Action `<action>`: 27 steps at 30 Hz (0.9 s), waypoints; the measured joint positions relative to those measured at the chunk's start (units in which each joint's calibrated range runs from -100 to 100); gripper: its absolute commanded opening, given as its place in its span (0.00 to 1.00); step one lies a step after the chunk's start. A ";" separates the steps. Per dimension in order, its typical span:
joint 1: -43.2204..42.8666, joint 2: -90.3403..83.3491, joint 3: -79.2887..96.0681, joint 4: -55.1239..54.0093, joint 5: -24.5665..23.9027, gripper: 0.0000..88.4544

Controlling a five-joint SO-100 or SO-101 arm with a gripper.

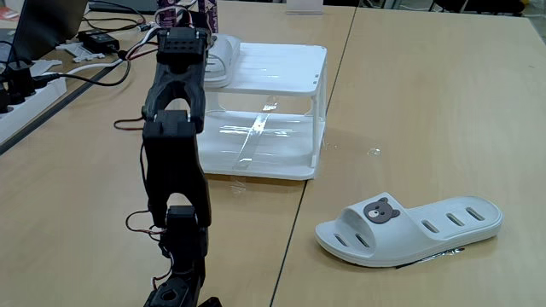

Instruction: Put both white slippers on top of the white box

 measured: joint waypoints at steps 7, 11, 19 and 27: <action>0.00 -25.15 13.30 0.00 0.00 0.01; 1.20 -40.82 26.86 0.00 0.00 0.01; 3.82 -58.97 57.50 -26.87 0.00 0.01; 8.46 -59.55 93.44 -71.07 0.00 0.01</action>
